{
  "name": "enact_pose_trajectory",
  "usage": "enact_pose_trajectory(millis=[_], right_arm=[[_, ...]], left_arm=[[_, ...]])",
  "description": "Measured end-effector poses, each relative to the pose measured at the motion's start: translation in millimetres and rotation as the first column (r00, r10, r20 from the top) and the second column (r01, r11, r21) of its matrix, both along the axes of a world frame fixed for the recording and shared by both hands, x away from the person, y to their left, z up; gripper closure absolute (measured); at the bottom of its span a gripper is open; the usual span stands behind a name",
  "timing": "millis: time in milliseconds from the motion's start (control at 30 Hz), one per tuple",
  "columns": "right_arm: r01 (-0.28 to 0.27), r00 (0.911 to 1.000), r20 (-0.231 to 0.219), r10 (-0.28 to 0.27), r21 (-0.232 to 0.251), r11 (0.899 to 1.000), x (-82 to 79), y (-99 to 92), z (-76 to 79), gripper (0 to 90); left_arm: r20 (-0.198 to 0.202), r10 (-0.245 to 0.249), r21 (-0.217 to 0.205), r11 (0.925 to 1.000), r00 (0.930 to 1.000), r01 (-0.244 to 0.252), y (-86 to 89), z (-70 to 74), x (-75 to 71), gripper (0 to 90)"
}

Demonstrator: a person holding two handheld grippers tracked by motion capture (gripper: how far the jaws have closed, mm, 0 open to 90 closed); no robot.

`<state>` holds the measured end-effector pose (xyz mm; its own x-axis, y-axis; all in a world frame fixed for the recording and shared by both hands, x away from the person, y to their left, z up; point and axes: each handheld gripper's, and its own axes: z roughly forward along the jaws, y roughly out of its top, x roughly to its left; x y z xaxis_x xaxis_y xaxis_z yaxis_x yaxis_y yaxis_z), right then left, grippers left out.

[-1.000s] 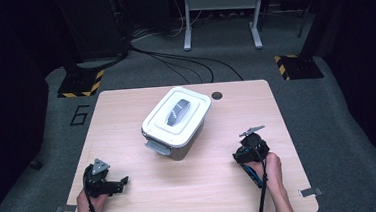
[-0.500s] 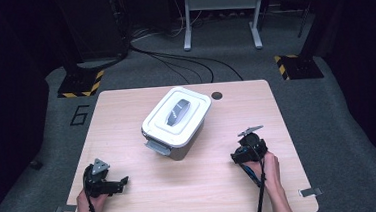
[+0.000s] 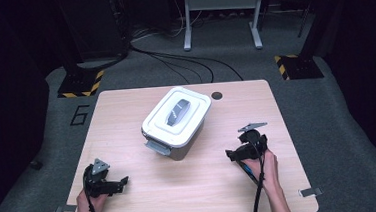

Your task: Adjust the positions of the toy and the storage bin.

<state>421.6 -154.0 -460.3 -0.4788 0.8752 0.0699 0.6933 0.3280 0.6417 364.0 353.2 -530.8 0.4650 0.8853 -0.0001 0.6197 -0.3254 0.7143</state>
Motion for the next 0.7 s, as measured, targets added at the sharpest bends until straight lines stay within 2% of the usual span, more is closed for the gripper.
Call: enact_pose_trajectory(millis=[200,233,667,700], right_arm=[[-0.019,0.9997,0.014,0.018,0.036,0.999,-2.6,4.8,11.0,0.0],[-0.025,0.9992,0.031,0.024,0.051,0.998,-3.2,8.0,16.8,0.0],[-0.088,0.9931,0.082,0.084,0.044,0.995,-1.5,33.3,46.5,0.0],[-0.089,0.9925,0.088,0.085,0.044,0.995,-0.3,39.7,52.2,0.0]], left_arm=[[0.000,0.000,0.000,1.0000,1.0000,0.000,0.0,0.0,0.0,0.6],[0.000,0.000,0.000,1.0000,1.0000,0.000,0.0,0.0,0.0,0.6],[0.000,0.000,0.000,1.0000,1.0000,0.000,0.0,0.0,0.0,0.6],[0.001,0.000,0.000,1.0000,1.0000,0.000,0.0,-0.1,0.0,0.6]])
